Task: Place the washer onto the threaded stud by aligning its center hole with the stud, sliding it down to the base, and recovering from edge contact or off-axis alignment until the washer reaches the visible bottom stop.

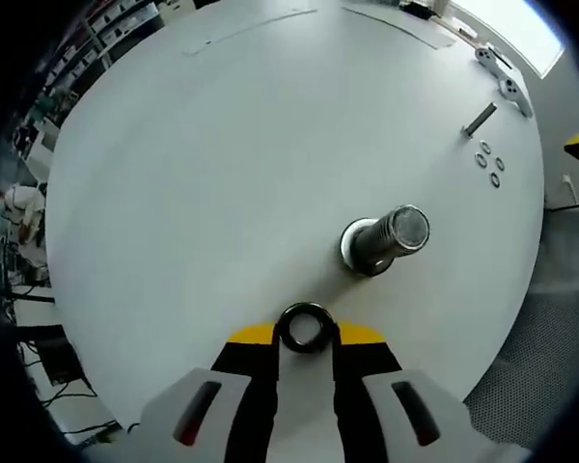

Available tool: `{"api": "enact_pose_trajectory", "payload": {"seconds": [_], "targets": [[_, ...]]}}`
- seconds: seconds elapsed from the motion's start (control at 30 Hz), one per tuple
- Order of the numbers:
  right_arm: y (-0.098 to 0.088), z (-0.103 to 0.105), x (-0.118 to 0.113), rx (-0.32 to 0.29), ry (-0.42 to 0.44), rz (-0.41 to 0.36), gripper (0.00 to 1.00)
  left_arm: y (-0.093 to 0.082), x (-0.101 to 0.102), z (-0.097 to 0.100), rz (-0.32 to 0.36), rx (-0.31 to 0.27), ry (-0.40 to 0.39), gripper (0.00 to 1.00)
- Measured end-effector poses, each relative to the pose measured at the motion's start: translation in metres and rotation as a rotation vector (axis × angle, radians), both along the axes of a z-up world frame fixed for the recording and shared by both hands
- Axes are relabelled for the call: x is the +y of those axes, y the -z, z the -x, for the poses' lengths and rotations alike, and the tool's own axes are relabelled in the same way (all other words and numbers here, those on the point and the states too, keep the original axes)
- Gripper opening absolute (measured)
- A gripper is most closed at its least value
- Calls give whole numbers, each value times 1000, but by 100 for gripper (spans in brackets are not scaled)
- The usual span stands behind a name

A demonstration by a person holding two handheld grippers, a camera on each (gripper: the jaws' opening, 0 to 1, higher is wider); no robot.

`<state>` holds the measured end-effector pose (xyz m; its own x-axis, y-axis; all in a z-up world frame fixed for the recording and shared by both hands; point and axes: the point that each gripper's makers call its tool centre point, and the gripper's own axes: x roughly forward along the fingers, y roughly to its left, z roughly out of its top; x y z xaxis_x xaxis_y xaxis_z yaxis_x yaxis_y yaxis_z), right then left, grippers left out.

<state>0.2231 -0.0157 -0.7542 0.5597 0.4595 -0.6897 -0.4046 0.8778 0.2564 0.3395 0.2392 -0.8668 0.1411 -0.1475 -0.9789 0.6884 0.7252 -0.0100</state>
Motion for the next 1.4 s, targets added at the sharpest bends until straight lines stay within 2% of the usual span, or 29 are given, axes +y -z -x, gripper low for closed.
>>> {"api": "enact_pose_trajectory", "payload": {"seconds": [0.2, 0.53, 0.7, 0.87, 1.03, 1.4], "targets": [[1, 0, 1, 0, -4, 4, 52, -5, 1, -3, 9, -20, 10, 18], [1, 1, 1, 2, -10, 9, 52, -39, -6, -13, 67, -72, 39, 18], [1, 2, 2, 3, -17, 13, 52, -49, -8, -15, 83, -80, 63, 18], [2, 1, 1, 3, -11, 11, 52, -68, -18, -19, 114, -99, 91, 18], [2, 1, 2, 2, -16, 11, 52, -78, -31, -21, 133, -102, 132, 18], [1, 1, 2, -1, -16, 6, 52, -77, -58, -12, 114, -75, 247, 18]]}}
